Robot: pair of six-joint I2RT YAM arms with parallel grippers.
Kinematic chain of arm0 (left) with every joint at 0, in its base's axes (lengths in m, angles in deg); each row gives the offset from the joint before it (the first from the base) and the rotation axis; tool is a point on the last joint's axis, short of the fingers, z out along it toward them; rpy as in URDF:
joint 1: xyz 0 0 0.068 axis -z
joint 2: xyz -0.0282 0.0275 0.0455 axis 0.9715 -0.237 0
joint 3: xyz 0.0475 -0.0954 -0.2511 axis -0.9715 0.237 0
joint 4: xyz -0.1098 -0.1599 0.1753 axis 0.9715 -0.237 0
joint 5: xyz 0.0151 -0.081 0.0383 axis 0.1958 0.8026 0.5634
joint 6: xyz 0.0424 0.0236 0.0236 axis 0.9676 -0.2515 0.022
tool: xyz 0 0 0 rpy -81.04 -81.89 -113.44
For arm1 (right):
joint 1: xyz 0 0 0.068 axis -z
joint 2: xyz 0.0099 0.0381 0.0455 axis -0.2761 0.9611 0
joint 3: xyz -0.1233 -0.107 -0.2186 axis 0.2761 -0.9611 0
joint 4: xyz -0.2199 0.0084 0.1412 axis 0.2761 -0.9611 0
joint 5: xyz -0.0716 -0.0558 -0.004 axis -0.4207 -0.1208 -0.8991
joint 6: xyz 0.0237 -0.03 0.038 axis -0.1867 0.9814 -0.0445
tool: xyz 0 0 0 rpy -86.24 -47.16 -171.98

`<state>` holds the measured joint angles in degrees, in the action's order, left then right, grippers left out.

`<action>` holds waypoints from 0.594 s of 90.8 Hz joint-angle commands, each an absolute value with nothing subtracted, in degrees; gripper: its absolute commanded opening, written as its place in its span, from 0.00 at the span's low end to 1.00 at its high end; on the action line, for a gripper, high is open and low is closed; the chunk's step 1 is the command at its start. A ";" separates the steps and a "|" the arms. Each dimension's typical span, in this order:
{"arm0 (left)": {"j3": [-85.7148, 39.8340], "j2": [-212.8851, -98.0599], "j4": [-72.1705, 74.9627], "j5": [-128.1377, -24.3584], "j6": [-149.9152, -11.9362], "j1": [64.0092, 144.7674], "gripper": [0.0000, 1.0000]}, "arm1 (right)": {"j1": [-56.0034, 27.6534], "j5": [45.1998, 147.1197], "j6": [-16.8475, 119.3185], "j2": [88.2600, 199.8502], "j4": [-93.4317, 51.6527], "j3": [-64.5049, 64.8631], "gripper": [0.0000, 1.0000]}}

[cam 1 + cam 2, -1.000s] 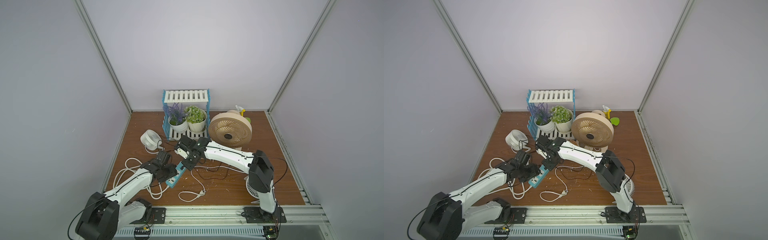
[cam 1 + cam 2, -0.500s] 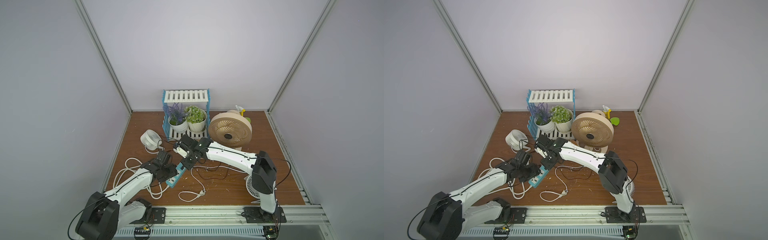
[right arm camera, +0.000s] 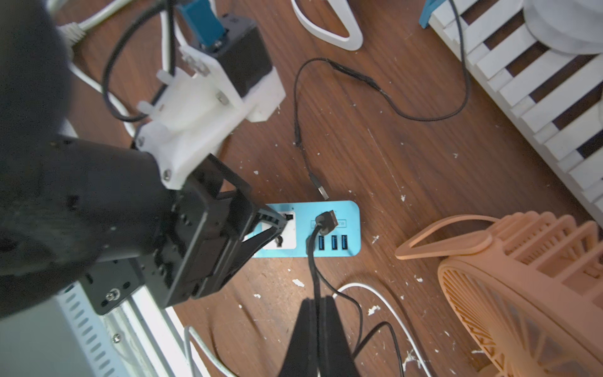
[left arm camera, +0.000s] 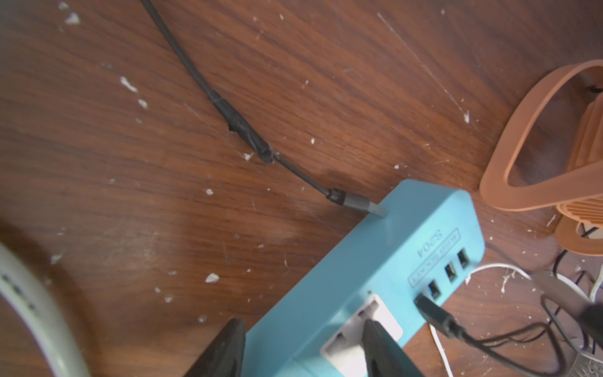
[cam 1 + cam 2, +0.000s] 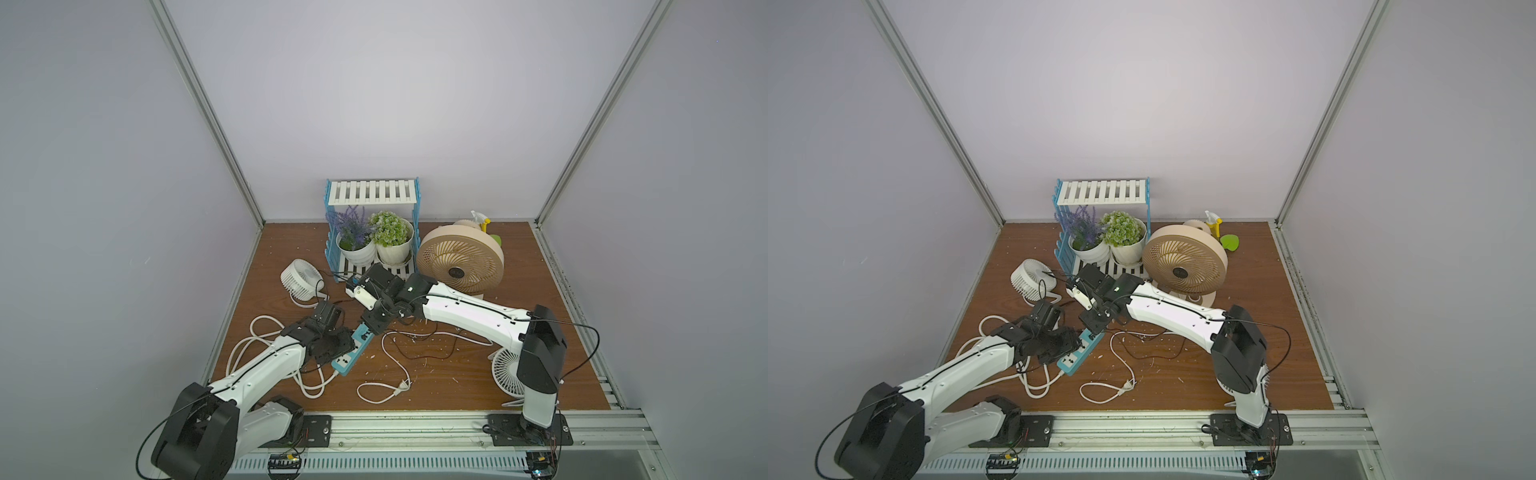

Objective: Unplug the desk fan from the power strip
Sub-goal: Remove the plug from the socket, then place the plug at the center of the board.

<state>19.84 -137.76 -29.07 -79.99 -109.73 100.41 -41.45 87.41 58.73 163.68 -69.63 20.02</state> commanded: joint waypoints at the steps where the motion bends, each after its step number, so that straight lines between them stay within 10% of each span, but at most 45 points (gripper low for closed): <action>1: 21.52 -139.48 -35.66 -83.73 -108.62 100.81 0.60 | -41.08 81.65 56.96 162.70 -71.30 19.88 0.00; 36: 21.73 -139.19 -35.57 -83.64 -108.62 100.81 0.60 | -40.53 76.32 55.14 164.34 -75.15 18.00 0.00; 54: 21.80 -139.07 -35.57 -83.63 -108.63 100.81 0.60 | -40.43 77.01 54.88 164.70 -76.45 18.26 0.21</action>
<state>19.84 -137.36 -29.07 -79.99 -109.70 100.41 -40.57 77.61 55.69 164.27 -75.16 18.30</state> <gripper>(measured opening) 0.603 0.188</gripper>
